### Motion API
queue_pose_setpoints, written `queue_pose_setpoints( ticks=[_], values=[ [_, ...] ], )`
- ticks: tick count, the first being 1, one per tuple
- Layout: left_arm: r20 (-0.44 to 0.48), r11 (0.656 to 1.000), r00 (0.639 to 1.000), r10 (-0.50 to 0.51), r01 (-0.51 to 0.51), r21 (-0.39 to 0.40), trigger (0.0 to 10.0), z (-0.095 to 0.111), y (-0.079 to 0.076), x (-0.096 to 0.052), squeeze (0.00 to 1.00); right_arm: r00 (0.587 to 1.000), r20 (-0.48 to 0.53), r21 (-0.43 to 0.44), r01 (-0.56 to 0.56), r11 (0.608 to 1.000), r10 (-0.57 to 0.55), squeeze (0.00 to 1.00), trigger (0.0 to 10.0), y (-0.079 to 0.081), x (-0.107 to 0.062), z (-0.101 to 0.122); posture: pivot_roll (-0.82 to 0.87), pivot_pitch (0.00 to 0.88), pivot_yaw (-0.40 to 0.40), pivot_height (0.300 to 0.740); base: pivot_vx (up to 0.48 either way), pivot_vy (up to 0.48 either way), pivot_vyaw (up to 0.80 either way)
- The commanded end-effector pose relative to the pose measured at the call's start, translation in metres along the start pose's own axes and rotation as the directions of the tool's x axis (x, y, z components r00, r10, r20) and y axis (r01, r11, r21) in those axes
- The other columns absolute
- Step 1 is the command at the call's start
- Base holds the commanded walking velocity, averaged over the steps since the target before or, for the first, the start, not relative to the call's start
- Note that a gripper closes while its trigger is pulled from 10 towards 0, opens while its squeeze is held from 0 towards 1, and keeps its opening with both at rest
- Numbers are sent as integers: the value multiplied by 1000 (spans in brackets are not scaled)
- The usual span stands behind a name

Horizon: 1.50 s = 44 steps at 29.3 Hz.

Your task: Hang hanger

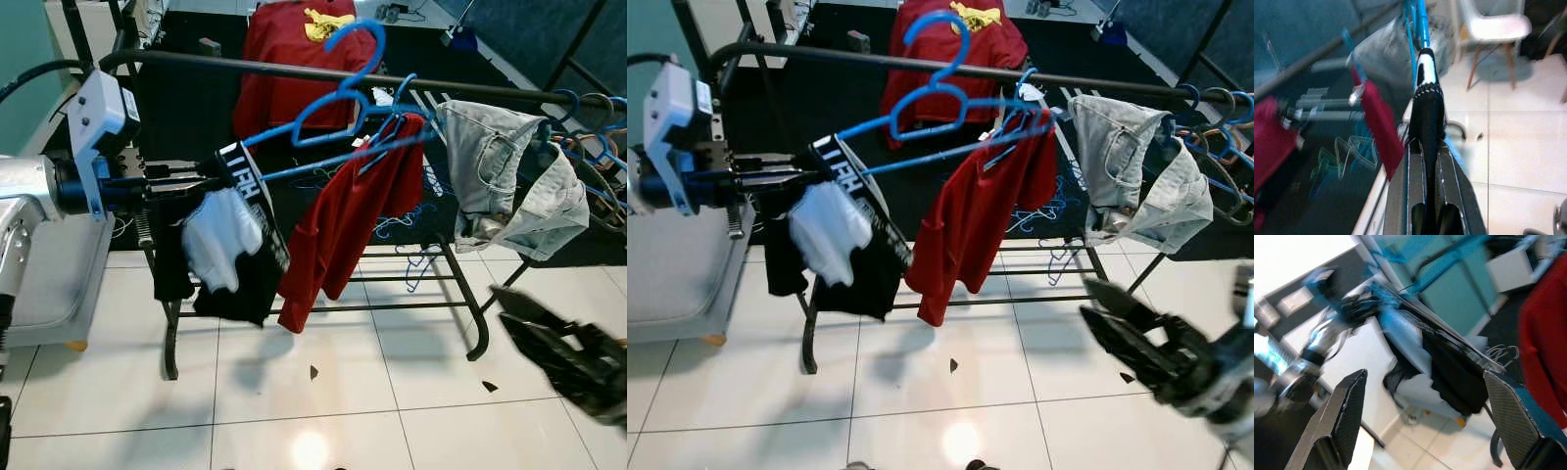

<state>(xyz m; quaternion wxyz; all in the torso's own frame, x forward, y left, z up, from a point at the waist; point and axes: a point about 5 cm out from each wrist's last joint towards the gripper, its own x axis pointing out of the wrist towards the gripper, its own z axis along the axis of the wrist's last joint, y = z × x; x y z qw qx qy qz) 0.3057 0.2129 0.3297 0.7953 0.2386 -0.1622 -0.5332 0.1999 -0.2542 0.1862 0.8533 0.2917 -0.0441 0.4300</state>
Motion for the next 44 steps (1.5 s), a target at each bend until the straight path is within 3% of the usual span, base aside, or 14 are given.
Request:
queue_pose_setpoints(
  ticks=[1, 2, 8, 9, 10, 11, 12, 14, 15, 18, 23, 32, 36, 44],
  values=[
    [73, 995, 994, -86, 82, 63, 0, 14, -7, 8, 0, 1000, -9, -5, 26, 1000, -26, 0, 10000, -2, 2, 0, 31, 195, -73, 740, 0, 0, 0],
    [118, 984, 979, -166, 156, 88, 0, 23, -14, 15, 0, 1000, 17, 5, -3, 1000, 3, 0, 10000, 0, 13, 0, 34, 191, -72, 740, 0, 0, 0],
    [198, 972, 954, -227, 208, 114, 0, 36, -16, 24, 0, 998, 51, 13, -39, 999, 38, 0, 10000, 2, 30, 0, 43, 187, -72, 740, 0, 0, 0],
    [209, 967, 947, -243, 221, 126, 667, 39, -16, 27, 0, 996, 67, 10, -65, 998, 64, 0, 10000, 3, 38, 2, 43, 186, -70, 740, 0, 0, 0],
    [209, 967, 947, -243, 221, 126, 667, 39, -16, 27, 0, 996, 67, 10, -65, 998, 64, 0, 10000, 3, 38, 2, 43, 186, -70, 740, 0, 0, 0],
    [214, 962, 941, -262, 236, 139, 2353, 41, -17, 31, 0, 994, 63, -1, -90, 996, 90, 0, 10000, 5, 47, 3, 43, 184, -68, 740, 0, 0, 0],
    [223, 954, 932, -287, 259, 150, 3373, 43, -19, 37, 0, 992, 33, -20, -119, 993, 120, 0, 10000, 8, 58, 2, 47, 180, -68, 740, 0, 0, 0],
    [229, 949, 924, -305, 275, 157, 3373, 44, -21, 40, 0, 991, 11, -33, -135, 990, 136, 0, 10000, 10, 65, 0, 47, 180, -68, 740, 0, 0, 0],
    [215, 943, 922, -322, 291, 164, 3922, 42, -22, 44, 0, 989, -20, -50, -147, 988, 146, 0, 10000, 11, 71, -2, 50, 178, -67, 740, 0, 0, 0],
    [191, 934, 919, -345, 315, 169, 4314, 38, -25, 49, 0, 983, -45, -64, -179, 982, 176, 0, 10000, 15, 78, -3, 51, 174, -65, 740, 0, 0, 0],
    [208, 923, 903, -377, 346, 170, 4353, 39, -30, 56, 0, 964, -73, -95, -261, 960, 255, 0, 10000, 28, 91, 5, 46, 173, -62, 740, 0, 0, 0],
    [218, 917, 895, -389, 354, 183, 4235, 42, -32, 61, 0, 959, -90, -139, -278, 950, 268, 0, 10000, 31, 109, 9, 50, 173, -65, 740, 0, 0, 0],
    [274, 922, 885, -377, 330, 202, 4000, 51, -30, 62, 0, 977, -181, -188, -144, 972, 110, 0, 10000, 13, 116, 0, 50, 174, -67, 740, 0, 0, 0],
    [311, 913, 863, -398, 340, 224, 3765, 58, -32, 62, 0, 985, -159, -189, -99, 977, 69, 0, 10000, 7, 119, 2, 52, 173, -65, 740, 0, 0, 0]
  ],
)
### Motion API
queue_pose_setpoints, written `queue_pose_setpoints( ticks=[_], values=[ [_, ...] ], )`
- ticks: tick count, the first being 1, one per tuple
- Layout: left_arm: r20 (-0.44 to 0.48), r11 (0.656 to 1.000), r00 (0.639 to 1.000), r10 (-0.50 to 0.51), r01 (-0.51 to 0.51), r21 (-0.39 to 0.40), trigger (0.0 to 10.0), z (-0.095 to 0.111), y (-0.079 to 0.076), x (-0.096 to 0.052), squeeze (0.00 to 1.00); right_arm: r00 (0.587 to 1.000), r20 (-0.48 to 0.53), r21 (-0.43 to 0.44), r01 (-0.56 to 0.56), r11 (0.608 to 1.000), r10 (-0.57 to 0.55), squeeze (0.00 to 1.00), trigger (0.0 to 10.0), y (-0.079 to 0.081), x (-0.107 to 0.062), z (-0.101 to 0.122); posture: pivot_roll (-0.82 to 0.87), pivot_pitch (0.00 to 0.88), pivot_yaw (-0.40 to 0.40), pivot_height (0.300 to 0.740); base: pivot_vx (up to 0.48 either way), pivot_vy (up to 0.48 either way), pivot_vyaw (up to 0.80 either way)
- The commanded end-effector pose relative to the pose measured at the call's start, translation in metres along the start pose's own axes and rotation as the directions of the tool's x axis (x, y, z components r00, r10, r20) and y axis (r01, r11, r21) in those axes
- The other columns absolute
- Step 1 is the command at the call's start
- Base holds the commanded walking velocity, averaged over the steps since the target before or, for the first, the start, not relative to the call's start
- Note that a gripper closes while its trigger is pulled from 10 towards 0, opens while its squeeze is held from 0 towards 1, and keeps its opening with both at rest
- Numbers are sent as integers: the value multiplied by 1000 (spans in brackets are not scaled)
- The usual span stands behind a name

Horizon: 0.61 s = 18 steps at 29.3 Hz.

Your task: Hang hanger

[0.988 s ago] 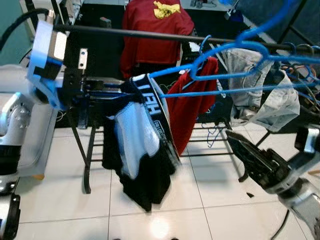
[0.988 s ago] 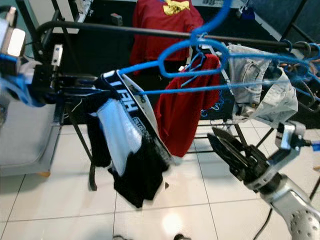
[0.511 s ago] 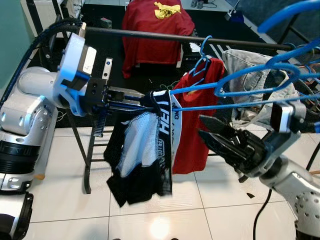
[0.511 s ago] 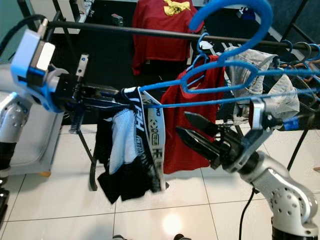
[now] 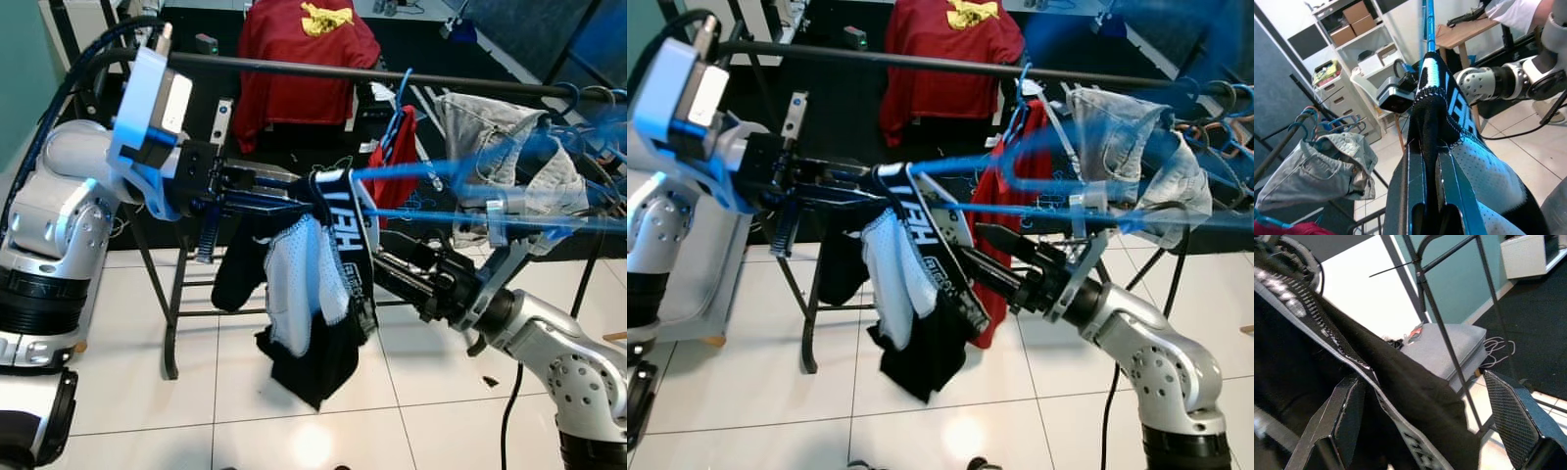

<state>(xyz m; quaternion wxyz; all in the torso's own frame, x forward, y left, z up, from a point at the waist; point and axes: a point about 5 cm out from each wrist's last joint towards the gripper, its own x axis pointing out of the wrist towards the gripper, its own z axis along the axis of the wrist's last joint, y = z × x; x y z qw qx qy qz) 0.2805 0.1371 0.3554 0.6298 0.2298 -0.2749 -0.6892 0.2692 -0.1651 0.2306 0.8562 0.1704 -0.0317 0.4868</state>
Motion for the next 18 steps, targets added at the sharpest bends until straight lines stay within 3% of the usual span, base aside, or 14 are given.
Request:
queue_pose_setpoints(
  ticks=[1, 6, 8, 12, 18],
  values=[
    [43, 999, 999, -23, 22, 35, 3725, 8, -1, 5, 0, 1000, -7, 2, 4, 1000, -3, 0, 10000, -1, -1, -1, 52, 172, -65, 740, 0, 0, 0],
    [51, 999, 999, -13, 10, 44, 3686, 9, 0, 6, 0, 998, -58, 3, -15, 1000, 16, 0, 10000, 2, 0, -8, 52, 171, -66, 740, 0, 0, 0],
    [70, 997, 997, 21, -26, 67, 3608, 12, 4, 7, 0, 981, -193, 17, -17, 1000, 20, 0, 10000, 4, -1, -28, 52, 169, -67, 740, 0, 0, 0],
    [85, 993, 994, 63, -71, 91, 3451, 14, 9, 7, 0, 956, -293, 20, 32, 999, -25, 0, 10000, -1, -4, -44, 51, 167, -66, 740, 0, 0, 0],
    [91, 987, 990, 106, -116, 110, 3490, 16, 14, 6, 0, 938, -340, 25, 88, 996, -75, 0, 10000, -7, -8, -50, 49, 166, -66, 740, 0, 0, 0]
  ],
)
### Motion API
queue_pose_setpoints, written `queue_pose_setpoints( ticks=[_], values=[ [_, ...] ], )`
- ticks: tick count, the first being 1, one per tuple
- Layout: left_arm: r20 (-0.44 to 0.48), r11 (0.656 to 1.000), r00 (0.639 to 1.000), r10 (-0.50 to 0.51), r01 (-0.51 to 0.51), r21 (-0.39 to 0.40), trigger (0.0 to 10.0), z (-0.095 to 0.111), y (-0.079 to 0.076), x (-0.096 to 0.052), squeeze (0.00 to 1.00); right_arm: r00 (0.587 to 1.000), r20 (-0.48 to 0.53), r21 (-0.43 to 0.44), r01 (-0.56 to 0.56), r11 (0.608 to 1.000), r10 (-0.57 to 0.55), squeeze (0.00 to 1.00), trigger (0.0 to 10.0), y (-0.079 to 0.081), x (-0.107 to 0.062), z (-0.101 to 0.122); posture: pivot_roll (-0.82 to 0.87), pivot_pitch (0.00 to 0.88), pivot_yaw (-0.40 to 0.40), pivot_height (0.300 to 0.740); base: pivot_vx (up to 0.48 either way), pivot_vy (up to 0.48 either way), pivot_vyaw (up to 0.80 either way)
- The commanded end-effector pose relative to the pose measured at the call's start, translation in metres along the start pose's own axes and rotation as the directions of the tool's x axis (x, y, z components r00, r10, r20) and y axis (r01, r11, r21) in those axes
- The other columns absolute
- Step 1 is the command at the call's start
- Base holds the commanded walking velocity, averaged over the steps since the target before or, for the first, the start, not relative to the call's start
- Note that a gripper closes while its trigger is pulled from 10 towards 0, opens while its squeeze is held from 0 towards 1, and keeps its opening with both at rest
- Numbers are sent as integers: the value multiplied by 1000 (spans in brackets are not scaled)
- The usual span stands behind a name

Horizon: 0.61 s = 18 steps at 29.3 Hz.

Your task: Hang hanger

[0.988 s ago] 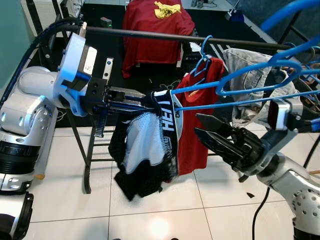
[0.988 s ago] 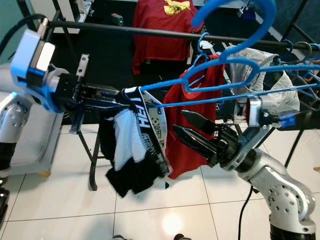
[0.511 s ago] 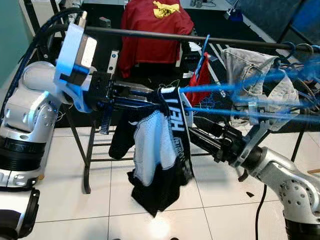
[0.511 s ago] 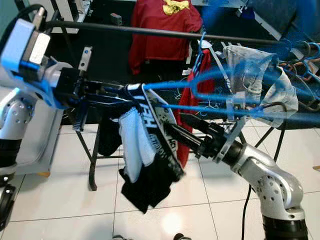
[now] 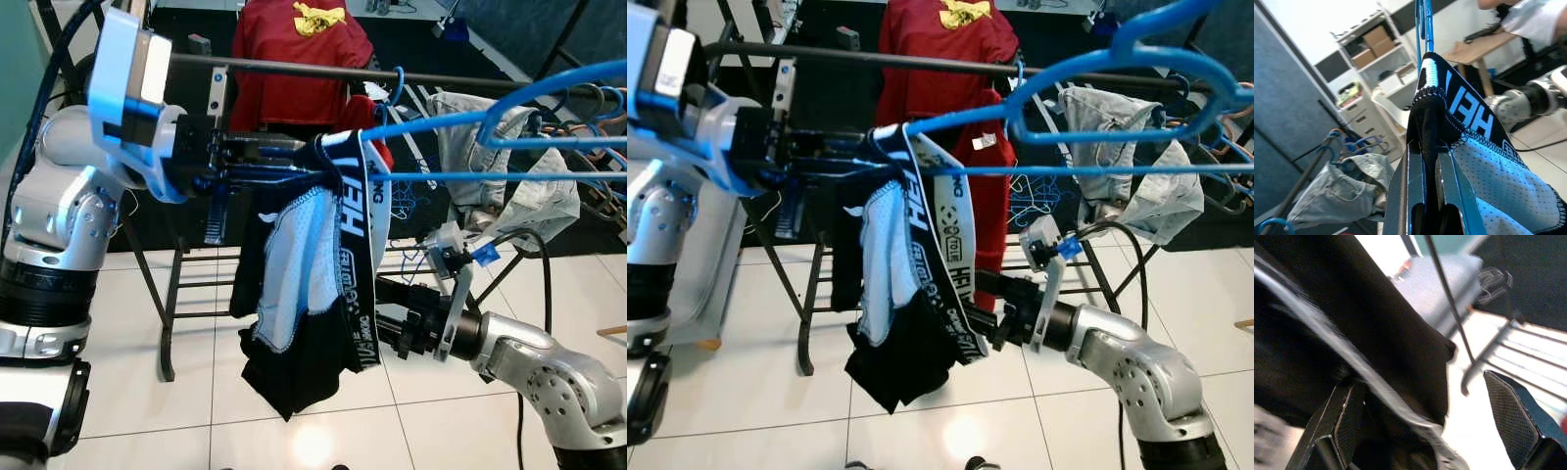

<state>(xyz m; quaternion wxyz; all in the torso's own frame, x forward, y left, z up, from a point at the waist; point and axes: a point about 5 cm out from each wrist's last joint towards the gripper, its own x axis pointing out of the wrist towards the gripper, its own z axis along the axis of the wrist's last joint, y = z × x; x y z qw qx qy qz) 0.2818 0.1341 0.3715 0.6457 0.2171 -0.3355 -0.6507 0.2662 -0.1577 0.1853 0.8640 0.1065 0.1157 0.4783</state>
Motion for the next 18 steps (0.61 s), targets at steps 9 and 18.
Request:
queue_pose_setpoints(
  ticks=[9, 18],
  values=[
    [-80, 987, 990, 116, -106, 120, 3765, 3, 19, -18, 0, 966, -143, 72, 227, 971, -215, 0, 9216, -27, -22, -22, 37, 166, -70, 740, 0, 0, 0],
    [-52, 961, 974, 221, -209, 179, 3373, 15, 31, -28, 0, 936, -160, 168, 338, 926, -313, 0, 0, -41, -37, -38, 35, 174, -68, 740, 0, 0, 0]
  ],
)
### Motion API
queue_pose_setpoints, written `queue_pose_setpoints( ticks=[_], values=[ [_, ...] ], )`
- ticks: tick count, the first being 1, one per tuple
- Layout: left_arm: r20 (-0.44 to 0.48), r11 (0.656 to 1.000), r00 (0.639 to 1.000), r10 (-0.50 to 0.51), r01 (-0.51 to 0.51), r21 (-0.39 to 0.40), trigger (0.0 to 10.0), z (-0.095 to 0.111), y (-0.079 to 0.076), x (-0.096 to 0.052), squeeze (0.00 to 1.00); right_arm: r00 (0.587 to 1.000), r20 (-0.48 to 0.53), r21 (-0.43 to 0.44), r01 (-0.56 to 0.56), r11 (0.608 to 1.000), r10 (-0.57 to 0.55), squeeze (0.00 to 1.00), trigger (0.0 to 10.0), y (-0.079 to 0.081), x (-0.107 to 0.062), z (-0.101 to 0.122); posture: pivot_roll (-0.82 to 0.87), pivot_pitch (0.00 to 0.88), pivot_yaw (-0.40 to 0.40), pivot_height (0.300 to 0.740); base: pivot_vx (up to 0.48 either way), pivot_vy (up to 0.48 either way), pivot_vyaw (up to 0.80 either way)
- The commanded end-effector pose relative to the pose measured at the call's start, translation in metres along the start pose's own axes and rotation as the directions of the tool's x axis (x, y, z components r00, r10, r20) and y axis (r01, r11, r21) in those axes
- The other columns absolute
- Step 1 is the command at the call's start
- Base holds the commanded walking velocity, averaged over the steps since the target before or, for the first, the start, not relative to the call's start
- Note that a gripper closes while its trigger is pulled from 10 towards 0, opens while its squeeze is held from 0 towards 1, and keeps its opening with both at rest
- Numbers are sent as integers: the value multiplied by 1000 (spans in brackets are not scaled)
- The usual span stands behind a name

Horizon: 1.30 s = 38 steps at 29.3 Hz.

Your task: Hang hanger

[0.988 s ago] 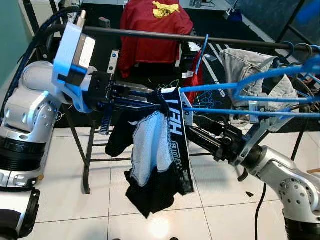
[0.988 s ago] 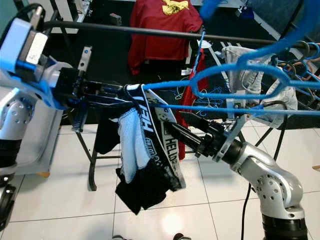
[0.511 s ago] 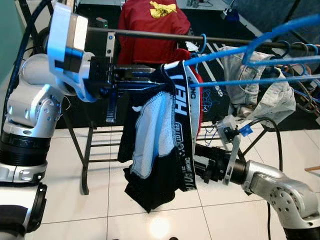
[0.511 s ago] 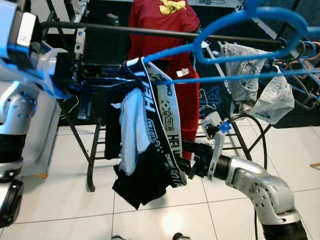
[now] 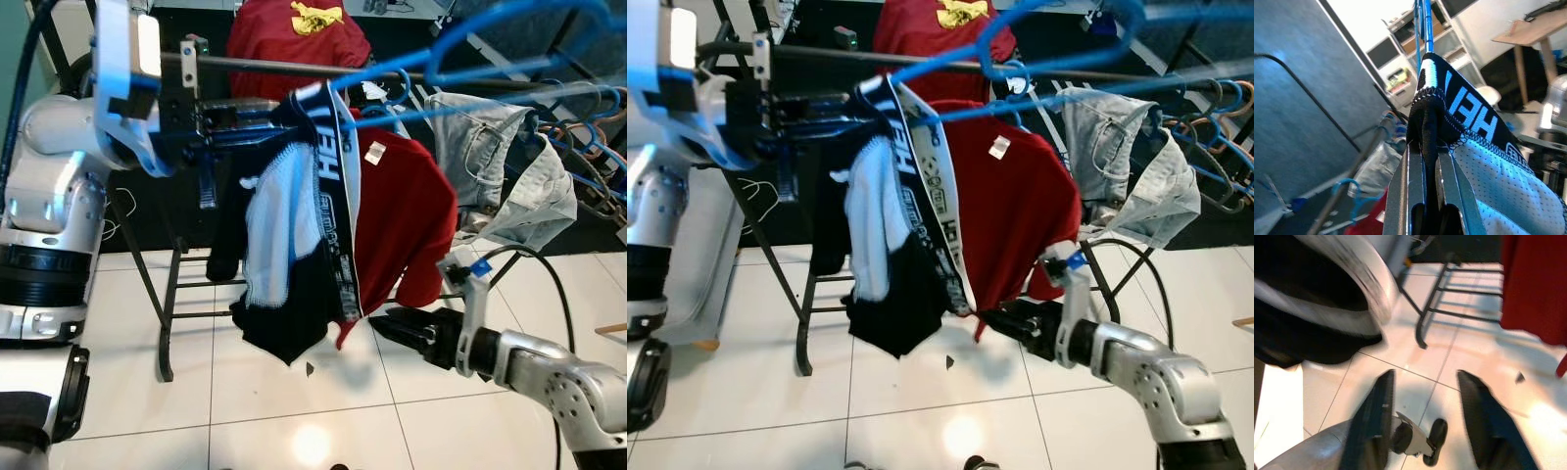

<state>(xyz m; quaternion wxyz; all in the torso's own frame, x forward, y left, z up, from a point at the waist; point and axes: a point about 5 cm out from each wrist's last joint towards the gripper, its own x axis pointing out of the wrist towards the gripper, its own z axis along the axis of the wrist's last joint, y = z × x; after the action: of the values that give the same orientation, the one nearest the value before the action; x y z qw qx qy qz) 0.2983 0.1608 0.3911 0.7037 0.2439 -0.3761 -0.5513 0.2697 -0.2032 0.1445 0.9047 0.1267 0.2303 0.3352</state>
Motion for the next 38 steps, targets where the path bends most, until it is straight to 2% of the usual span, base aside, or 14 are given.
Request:
queue_pose_setpoints(
  ticks=[1, 2, 8, 9, 10, 11, 14, 15, 19, 25, 31, 34, 35, 38],
  values=[
    [19, 998, 999, 35, -36, 44, 3373, 10, 6, -2, 0, 998, 55, 33, 18, 999, -20, 0, 0, -5, -3, 1, 33, 173, -68, 740, 0, 0, 0],
    [19, 998, 999, 35, -36, 44, 3373, 10, 6, -2, 0, 998, 55, 33, 18, 999, -20, 0, 0, -5, -3, 1, 33, 173, -68, 740, 0, 0, 0],
    [76, 999, 996, 38, -40, 23, 3451, 13, 3, 3, 0, 962, 261, -22, -72, 997, 75, 0, 0, 4, -8, 23, 32, 174, -70, 740, 0, 0, 0],
    [89, 999, 996, 33, -35, 20, 3490, 13, 2, 5, 0, 931, 350, -23, -97, 995, 99, 0, 10000, 6, -12, 32, 33, 176, -70, 740, 0, 0, 0],
    [98, 999, 995, 29, -31, 19, 3490, 13, 1, 6, 0, 905, 410, -24, -114, 993, 113, 0, 10000, 7, -16, 39, 33, 176, -70, 740, 0, 0, 0],
    [106, 1000, 994, 24, -26, 17, 3529, 13, 0, 7, 0, 869, 473, -30, -151, 988, 147, 1000, 10000, 10, -22, 45, 33, 176, -70, 740, 0, 0, 0],
    [120, 1000, 993, 6, -8, 13, 3490, 13, -2, 9, 0, 747, 620, -58, -263, 963, 241, 1000, 10000, 16, -45, 61, 30, 180, -67, 740, 0, 0, 0],
    [126, 1000, 992, -1, 0, 10, 3490, 13, -3, 11, 0, 698, 645, -103, -322, 941, 310, 1000, 10000, 22, -57, 65, 30, 180, -67, 740, 0, 0, 0],
    [134, 1000, 991, -13, 12, 7, 3451, 14, -4, 13, 0, 671, 638, -157, -366, 917, 377, 1000, 10000, 29, -66, 67, 28, 183, -64, 740, 0, 0, 0],
    [168, 999, 985, -46, 48, -8, 3412, 17, -9, 21, 0, 690, 590, -222, -361, 906, 420, 1000, 10000, 35, -62, 71, 33, 185, -64, 740, 0, 0, 0],
    [188, 997, 979, -74, 78, -17, 3373, 17, -12, 25, 0, 677, 551, -277, -403, 872, 488, 1000, 10000, 49, -50, 82, 36, 183, -63, 740, 0, 0, 0],
    [198, 996, 977, -84, 91, -24, 3294, 17, -13, 27, 0, 726, 516, -290, -353, 890, 456, 980, 10000, 46, -40, 85, 38, 181, -63, 740, 0, 0, 0],
    [205, 995, 975, -89, 97, -29, 3294, 18, -14, 28, 0, 750, 495, -287, -337, 897, 440, 0, 10000, 44, -36, 84, 40, 183, -62, 740, 0, 0, 0],
    [225, 993, 969, -97, 108, -39, 3294, 20, -16, 31, 0, 794, 429, -295, -328, 897, 431, 0, 10000, 42, -26, 82, 40, 183, -63, 740, 0, 0, 0]
  ],
)
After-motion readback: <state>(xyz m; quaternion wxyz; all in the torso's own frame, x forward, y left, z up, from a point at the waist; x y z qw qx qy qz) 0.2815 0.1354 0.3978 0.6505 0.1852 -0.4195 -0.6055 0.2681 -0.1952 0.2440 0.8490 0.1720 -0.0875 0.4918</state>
